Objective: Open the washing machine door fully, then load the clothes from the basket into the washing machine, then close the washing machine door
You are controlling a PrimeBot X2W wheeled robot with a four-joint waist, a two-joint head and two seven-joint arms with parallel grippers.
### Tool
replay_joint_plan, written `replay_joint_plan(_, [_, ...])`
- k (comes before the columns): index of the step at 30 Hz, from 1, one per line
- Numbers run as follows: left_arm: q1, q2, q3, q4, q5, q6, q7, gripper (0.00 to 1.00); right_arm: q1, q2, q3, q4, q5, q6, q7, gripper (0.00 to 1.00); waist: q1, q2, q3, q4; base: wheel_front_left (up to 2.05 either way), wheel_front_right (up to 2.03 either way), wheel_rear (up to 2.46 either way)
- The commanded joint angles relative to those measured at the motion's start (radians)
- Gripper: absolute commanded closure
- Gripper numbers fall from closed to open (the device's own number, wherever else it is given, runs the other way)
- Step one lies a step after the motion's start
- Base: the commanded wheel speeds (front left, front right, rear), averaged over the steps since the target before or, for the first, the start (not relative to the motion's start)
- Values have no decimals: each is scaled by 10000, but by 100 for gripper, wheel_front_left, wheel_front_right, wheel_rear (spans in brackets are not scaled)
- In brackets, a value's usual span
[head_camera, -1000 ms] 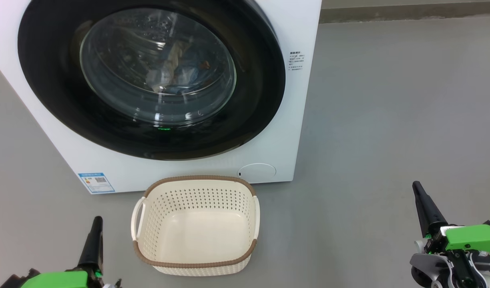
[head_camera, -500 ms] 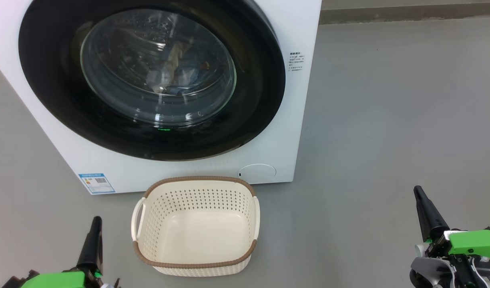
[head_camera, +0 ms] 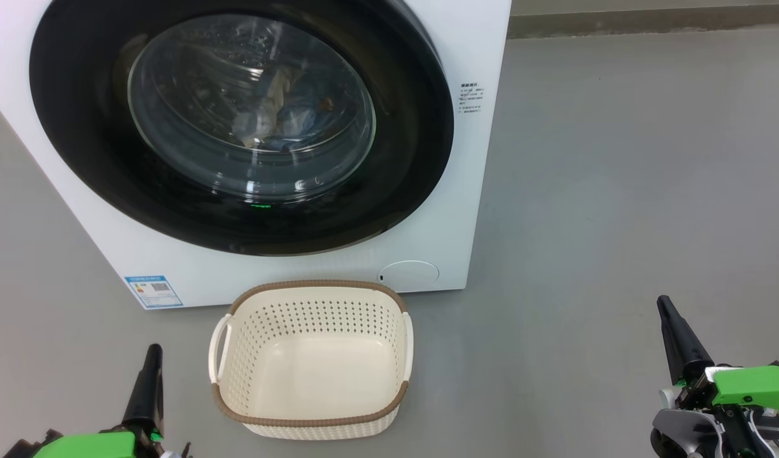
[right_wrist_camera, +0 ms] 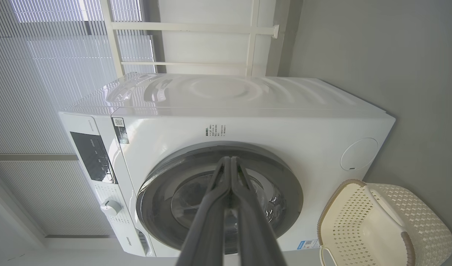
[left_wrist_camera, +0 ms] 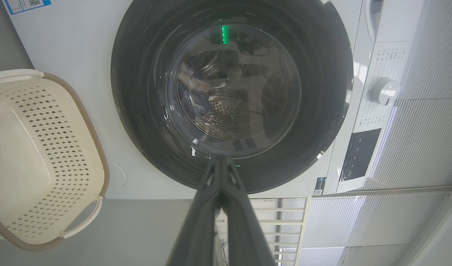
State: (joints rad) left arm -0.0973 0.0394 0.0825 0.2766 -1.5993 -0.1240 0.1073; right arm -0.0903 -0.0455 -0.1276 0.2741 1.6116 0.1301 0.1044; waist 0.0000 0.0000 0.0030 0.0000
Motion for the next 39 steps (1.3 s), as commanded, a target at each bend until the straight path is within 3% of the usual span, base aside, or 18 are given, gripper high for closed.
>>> replay_joint_plan(1, [-109,108,318,-312,-89,-67,64,100,-172,-84,181,-296,6,6,53,100,0,0,0,0,0,0,0])
replay_joint_plan(39, [-108,108,315,-313,-91,-67,61,100,-175,-67,157,-295,-15,6,73,100,0,0,0,0,0,0,0])
